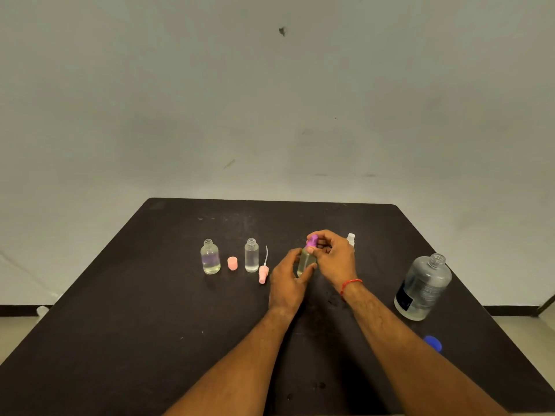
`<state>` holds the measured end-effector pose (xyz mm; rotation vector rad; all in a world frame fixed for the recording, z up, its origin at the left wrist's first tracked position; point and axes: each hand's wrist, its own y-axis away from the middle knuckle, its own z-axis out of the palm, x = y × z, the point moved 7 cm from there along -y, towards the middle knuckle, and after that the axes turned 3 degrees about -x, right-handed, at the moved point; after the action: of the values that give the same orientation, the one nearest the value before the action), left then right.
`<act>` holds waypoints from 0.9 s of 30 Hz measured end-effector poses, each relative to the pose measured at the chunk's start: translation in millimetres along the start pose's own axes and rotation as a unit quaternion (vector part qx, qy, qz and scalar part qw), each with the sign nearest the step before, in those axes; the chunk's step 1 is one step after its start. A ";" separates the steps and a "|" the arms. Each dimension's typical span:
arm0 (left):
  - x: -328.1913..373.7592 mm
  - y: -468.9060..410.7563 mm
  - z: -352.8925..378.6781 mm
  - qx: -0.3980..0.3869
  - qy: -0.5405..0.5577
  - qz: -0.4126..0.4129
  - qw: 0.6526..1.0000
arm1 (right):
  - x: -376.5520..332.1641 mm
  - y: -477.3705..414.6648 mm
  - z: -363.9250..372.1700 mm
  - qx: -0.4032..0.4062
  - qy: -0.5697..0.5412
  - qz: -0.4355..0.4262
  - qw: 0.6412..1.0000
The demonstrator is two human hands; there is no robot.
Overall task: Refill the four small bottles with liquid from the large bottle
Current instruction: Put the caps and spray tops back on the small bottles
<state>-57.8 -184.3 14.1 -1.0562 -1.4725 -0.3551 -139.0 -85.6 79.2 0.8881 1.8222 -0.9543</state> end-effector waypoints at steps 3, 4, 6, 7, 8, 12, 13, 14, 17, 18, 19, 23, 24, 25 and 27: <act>0.5 0.1 0.6 -0.001 0.004 0.004 1.000 | 1.5 1.2 1.4 0.034 0.002 -0.002 0.999; 0.8 0.2 0.2 0.000 0.005 0.004 1.000 | 1.7 1.5 2.0 0.040 0.006 -0.005 0.999; 1.7 0.3 -0.5 0.001 0.006 0.006 1.000 | 1.8 0.3 2.9 0.031 0.013 -0.010 0.999; 1.9 0.4 -0.5 0.000 0.006 0.005 1.000 | 1.9 -1.4 3.3 0.014 0.016 -0.011 1.000; 1.8 0.4 -0.5 -0.002 0.006 0.003 1.000 | 2.4 -3.1 4.1 -0.009 0.016 -0.011 1.000; 0.5 -0.2 -0.4 -0.002 0.001 -0.001 1.000 | 3.1 -5.8 3.4 -0.052 0.005 -0.015 0.999; 0.8 0.1 -0.5 -0.002 -0.001 -0.001 1.000 | 2.9 -4.9 2.9 -0.046 0.006 -0.017 0.999; 1.3 0.5 -0.4 -0.001 -0.003 -0.002 1.000 | 2.6 -3.8 2.8 -0.038 0.007 -0.019 0.999; 1.1 1.7 -0.7 0.002 -0.007 -0.005 1.000 | 5.2 -3.2 4.1 -0.009 0.015 -0.015 1.000; 0.7 1.8 -0.9 0.002 -0.007 -0.008 1.000 | 6.6 -3.7 4.6 0.000 0.018 -0.013 1.000; 0.1 1.9 -0.9 0.002 -0.008 -0.011 1.000 | 7.7 -4.1 5.0 0.008 0.022 -0.010 1.000; -0.2 2.4 -0.9 0.007 -0.010 -0.012 1.000 | 9.7 -4.4 7.3 0.039 0.034 -0.013 0.999; -0.4 2.2 -1.3 0.010 -0.011 -0.008 1.000 | 9.6 -3.8 7.8 0.046 0.037 -0.016 0.998; -0.6 2.0 -1.2 0.012 -0.010 -0.008 1.000 | 9.2 -3.0 8.1 0.051 0.038 -0.018 0.998; -1.3 1.6 -1.0 0.010 -0.004 -0.014 1.000 | 8.6 -1.6 8.6 0.054 0.035 -0.021 0.998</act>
<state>-56.1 -184.7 12.5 -1.0235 -1.4967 -0.3554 -140.4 -92.2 68.9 0.9633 1.8685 -1.0688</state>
